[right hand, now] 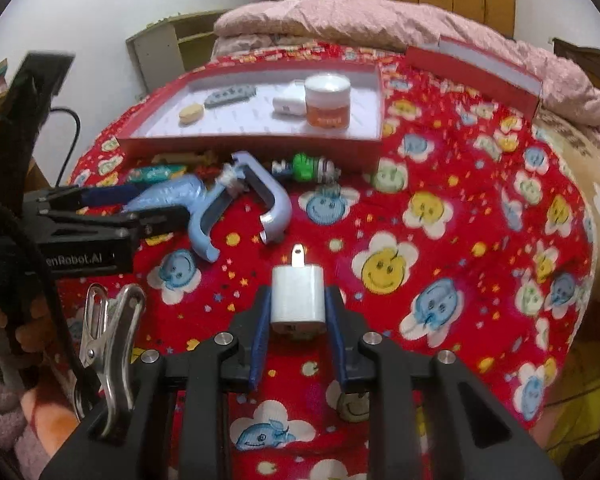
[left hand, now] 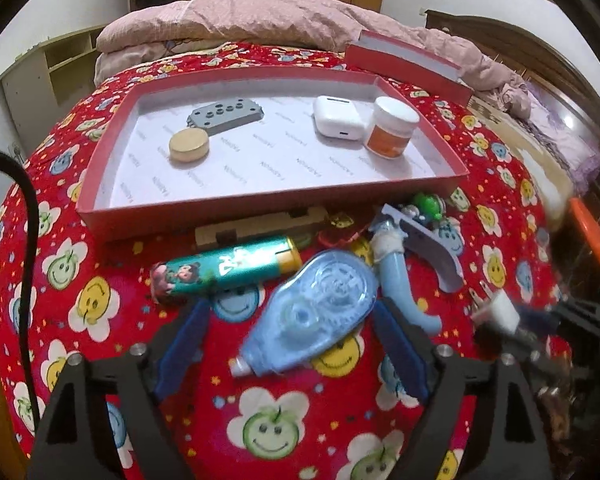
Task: Organize rigid objects
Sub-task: 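Lift the charger plug with right gripper while left gripper grasps blue correction tape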
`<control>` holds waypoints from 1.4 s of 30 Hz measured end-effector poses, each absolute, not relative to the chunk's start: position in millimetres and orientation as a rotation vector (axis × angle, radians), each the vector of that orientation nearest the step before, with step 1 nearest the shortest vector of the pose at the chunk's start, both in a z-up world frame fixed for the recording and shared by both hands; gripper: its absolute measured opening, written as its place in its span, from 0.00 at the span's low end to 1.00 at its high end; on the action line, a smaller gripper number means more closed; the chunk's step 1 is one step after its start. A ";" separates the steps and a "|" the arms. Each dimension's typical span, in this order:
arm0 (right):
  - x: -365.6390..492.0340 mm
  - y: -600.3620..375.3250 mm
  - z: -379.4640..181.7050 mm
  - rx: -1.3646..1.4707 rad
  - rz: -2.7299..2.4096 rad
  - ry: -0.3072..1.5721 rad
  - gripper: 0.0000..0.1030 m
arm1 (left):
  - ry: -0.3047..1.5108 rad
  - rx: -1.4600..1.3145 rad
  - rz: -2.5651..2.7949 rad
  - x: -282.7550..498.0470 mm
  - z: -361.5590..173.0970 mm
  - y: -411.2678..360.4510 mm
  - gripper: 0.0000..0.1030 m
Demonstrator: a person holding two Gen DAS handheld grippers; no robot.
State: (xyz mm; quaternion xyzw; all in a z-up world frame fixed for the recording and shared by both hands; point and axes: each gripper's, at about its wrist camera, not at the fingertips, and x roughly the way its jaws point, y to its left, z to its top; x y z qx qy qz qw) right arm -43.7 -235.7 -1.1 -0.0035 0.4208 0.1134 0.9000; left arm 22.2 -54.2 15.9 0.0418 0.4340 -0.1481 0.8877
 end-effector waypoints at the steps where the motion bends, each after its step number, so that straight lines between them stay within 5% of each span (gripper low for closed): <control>1: -44.0 -236.1 -2.9 0.001 0.231 0.862 0.26 | 0.903 0.089 -0.298 22.6 15.2 -56.0 0.86; 12: -44.7 -243.1 -4.6 0.059 0.251 0.852 0.30 | 0.885 0.173 -0.248 18.2 10.8 -70.0 0.85; 17: -46.1 -241.2 -4.4 0.069 0.272 0.845 0.41 | 0.881 0.172 -0.255 16.2 11.3 -70.2 0.79; 27: -51.0 -233.8 -5.1 0.028 0.257 0.837 0.48 | 0.867 0.187 -0.308 4.7 14.4 -74.3 0.39; 33: -53.2 -230.4 -5.8 0.012 0.267 0.840 0.62 | 0.879 0.173 -0.326 2.5 15.3 -68.2 0.38; 42: -54.9 -230.6 -5.0 0.017 0.231 0.842 0.62 | 0.906 0.150 -0.353 -9.5 17.1 -50.9 0.39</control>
